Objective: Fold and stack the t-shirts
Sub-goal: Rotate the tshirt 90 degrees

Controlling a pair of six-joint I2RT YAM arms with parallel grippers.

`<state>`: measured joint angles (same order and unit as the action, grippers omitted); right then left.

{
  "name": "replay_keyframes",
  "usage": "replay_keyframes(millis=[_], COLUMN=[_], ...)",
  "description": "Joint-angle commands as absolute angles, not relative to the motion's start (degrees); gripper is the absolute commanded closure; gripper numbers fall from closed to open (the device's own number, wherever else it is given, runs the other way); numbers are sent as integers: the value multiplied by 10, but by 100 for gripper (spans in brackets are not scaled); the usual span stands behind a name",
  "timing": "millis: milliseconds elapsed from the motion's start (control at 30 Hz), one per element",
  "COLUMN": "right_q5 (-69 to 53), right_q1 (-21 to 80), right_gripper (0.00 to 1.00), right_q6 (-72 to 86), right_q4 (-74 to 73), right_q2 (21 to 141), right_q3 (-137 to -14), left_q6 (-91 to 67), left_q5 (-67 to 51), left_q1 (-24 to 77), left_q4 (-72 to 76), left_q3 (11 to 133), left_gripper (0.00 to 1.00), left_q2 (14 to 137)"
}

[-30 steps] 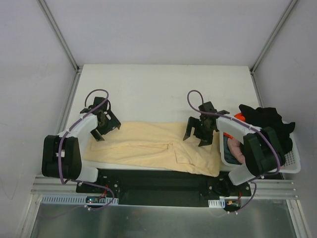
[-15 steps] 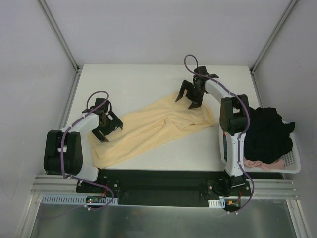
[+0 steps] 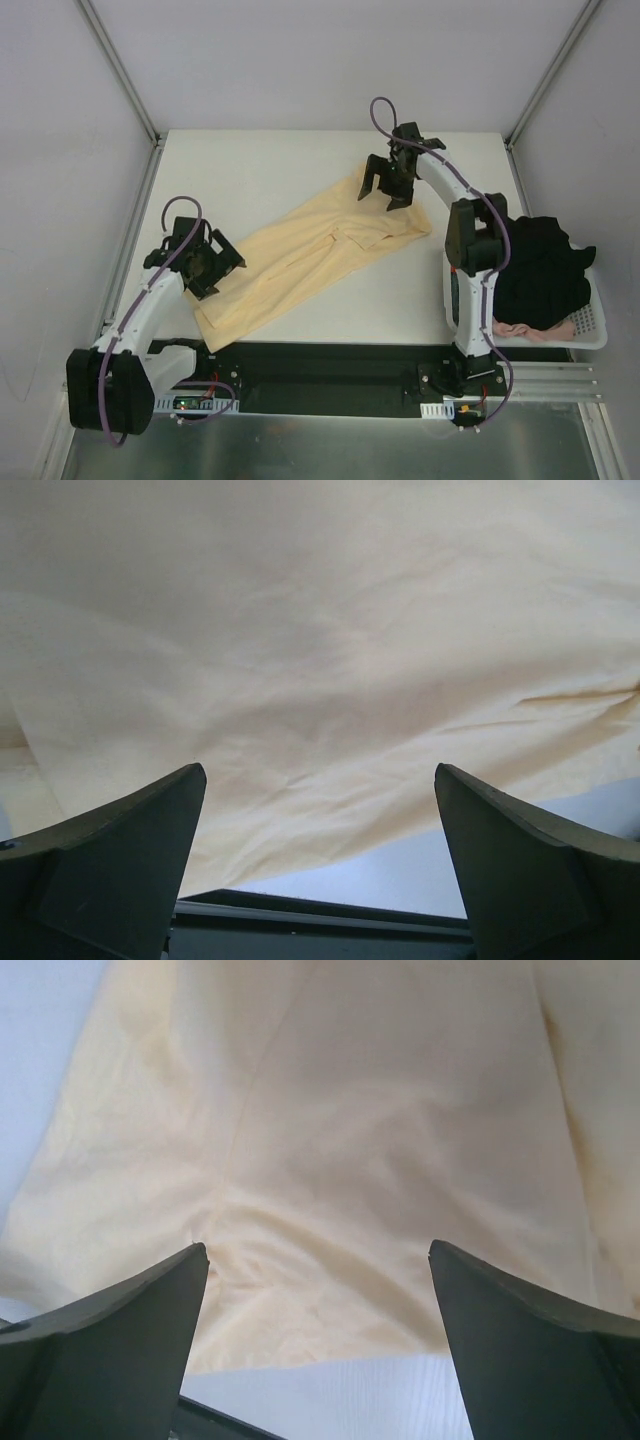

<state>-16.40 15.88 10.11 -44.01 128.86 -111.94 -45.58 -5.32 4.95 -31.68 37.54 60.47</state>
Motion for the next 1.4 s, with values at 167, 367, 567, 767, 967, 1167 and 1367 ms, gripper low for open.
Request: replay_keyframes(millis=[167,367,567,767,967,1167,1367], right_q5=[-153,-198,-194,-184,-181,-202,-207], right_q1=[301,365,331,267,200,125,95], right_gripper=[3,3,3,3,3,3,3], right_q6=[85,146,156,111,72,71,52], right_q4=[-375,-324,-333,-372,-460,-537,-392], right_q2=[1024,1048,1119,1214,1328,1436,1463], right_q3=[-820,-783,-818,-892,-1085,-1318,-1363], left_q6=[-445,-452,-451,-455,-477,-510,-533], left_q5=[-49,-26,-4,-26,-49,-121,-171], left_q1=[119,188,235,279,345,437,507], left_q4=[-356,-354,-345,-323,-303,-266,-266], left_q3=[403,409,421,463,536,653,788], left_gripper=[1,1,1,1,1,1,1], left_q2=[589,685,752,831,915,1028,1119])
